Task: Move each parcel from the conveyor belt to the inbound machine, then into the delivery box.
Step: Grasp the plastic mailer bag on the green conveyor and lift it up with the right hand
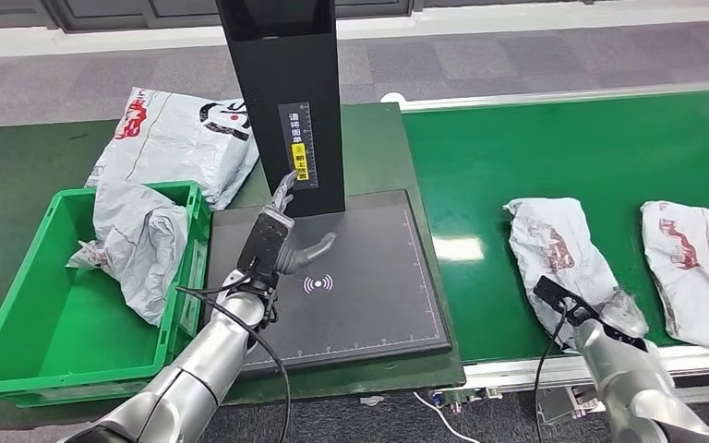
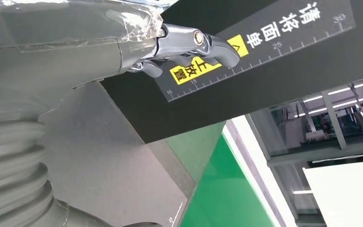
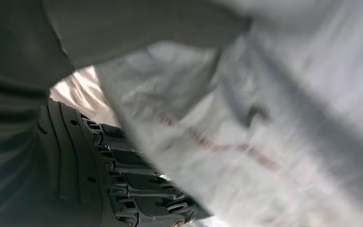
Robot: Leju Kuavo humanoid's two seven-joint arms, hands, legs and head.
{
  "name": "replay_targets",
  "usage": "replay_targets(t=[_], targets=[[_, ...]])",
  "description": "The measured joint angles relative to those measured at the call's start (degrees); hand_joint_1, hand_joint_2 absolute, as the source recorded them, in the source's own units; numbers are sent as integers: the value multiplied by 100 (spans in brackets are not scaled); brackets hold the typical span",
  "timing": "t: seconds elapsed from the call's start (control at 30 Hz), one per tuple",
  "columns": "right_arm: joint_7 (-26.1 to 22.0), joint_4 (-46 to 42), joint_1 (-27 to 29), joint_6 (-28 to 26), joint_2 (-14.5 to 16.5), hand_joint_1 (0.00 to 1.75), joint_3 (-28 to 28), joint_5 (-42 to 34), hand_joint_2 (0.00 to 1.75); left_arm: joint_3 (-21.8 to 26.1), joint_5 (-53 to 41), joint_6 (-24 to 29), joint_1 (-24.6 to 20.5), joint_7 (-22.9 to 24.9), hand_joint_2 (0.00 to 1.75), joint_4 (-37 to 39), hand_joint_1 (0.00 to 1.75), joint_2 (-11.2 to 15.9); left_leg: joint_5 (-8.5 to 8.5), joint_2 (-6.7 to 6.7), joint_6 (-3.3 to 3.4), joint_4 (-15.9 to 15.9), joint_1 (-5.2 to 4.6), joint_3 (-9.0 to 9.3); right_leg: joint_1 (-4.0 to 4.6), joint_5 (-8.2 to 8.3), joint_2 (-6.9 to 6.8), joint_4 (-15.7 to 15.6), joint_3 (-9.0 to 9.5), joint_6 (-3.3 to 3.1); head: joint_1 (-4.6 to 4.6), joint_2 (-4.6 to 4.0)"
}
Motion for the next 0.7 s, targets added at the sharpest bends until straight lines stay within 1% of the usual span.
replay_targets(t=[0.07,0.17,0.3,0.37,0.5,0.57,0.7], targets=[[-83,21,-19,242,0,148,68,-7,175,0,-7,1,-20,3,175,26,0,-9,-2,0,0,0,5,12,7,-1,-1,-7,17,1,0,0],[-115,28,-23,290,0,148,122,-1,175,0,-8,2,-40,3,175,50,0,-17,-7,0,5,0,10,18,8,-1,-4,-11,28,3,0,0],[-124,29,-25,307,-11,175,178,9,175,0,-9,2,-47,3,175,78,0,-19,-5,-1,10,5,10,22,7,3,-9,-12,37,8,0,0],[-196,34,-24,367,-15,175,202,-3,175,0,-12,2,-47,1,175,83,0,-19,-5,-1,10,7,10,23,7,4,-8,-12,40,9,0,0],[-497,56,-25,516,-15,175,210,-60,175,0,-20,28,-46,-16,175,86,0,-16,-5,-1,10,8,10,25,9,4,-7,-12,45,9,0,0],[-616,57,-26,378,-2,175,210,-106,175,0,-17,62,-42,-20,175,84,0,-7,-6,-2,10,8,9,24,11,4,-7,-12,47,9,0,0],[-842,57,-29,-185,62,175,208,-274,175,0,-16,118,17,32,175,46,0,38,-6,2,8,7,9,24,15,4,-4,-11,44,8,1,0]])
